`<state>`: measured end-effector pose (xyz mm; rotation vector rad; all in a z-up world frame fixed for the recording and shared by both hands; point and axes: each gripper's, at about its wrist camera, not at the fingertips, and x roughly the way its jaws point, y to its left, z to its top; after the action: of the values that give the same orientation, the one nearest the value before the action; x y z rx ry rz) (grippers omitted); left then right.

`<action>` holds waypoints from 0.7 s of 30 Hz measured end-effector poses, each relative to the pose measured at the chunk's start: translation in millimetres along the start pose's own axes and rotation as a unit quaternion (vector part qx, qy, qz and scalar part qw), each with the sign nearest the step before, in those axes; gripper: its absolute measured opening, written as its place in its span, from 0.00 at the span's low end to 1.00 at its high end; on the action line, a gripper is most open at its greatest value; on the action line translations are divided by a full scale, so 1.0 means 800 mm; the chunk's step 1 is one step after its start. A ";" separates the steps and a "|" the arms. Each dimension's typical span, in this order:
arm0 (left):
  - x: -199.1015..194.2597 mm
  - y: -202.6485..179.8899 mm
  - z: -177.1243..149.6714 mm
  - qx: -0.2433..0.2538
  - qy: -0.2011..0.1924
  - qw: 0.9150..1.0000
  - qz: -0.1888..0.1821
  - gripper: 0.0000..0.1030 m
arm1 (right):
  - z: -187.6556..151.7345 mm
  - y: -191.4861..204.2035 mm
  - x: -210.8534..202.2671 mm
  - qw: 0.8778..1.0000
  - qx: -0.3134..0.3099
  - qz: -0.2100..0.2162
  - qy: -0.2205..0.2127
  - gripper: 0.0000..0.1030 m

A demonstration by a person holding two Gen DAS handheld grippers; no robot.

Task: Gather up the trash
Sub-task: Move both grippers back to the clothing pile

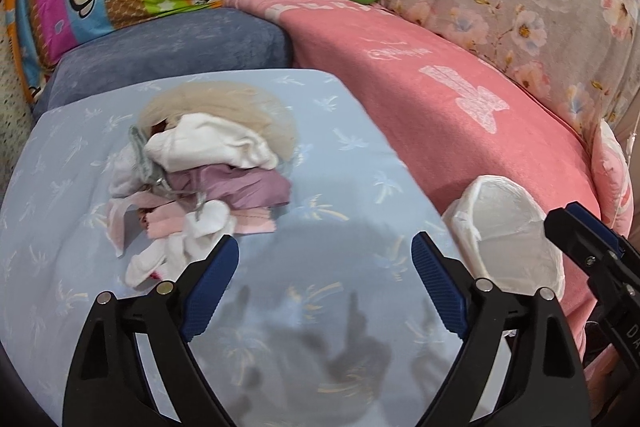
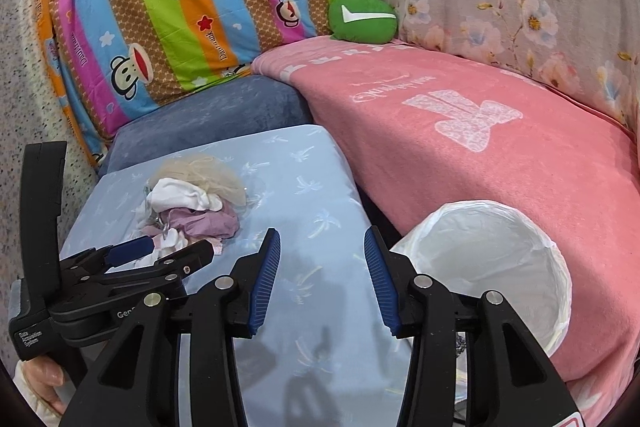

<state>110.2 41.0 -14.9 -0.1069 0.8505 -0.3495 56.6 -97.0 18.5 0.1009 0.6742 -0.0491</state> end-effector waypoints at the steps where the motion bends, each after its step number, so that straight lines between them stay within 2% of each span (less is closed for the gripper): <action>1: 0.002 0.009 -0.002 -0.005 0.003 1.000 0.004 0.82 | -0.001 0.005 0.003 1.000 -0.002 0.002 0.002 0.43; 11: 0.023 0.075 -0.023 -0.040 0.034 0.998 0.033 0.82 | -0.009 0.053 0.037 0.999 -0.024 0.022 0.027 0.43; 21: 0.049 0.118 -0.031 -0.075 0.061 0.995 0.036 0.81 | -0.016 0.096 0.076 0.997 -0.041 0.038 0.054 0.43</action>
<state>139.9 117.3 -80.7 -0.1958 0.9991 -0.2246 102.5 -19.7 -23.5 0.0512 0.7790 0.0571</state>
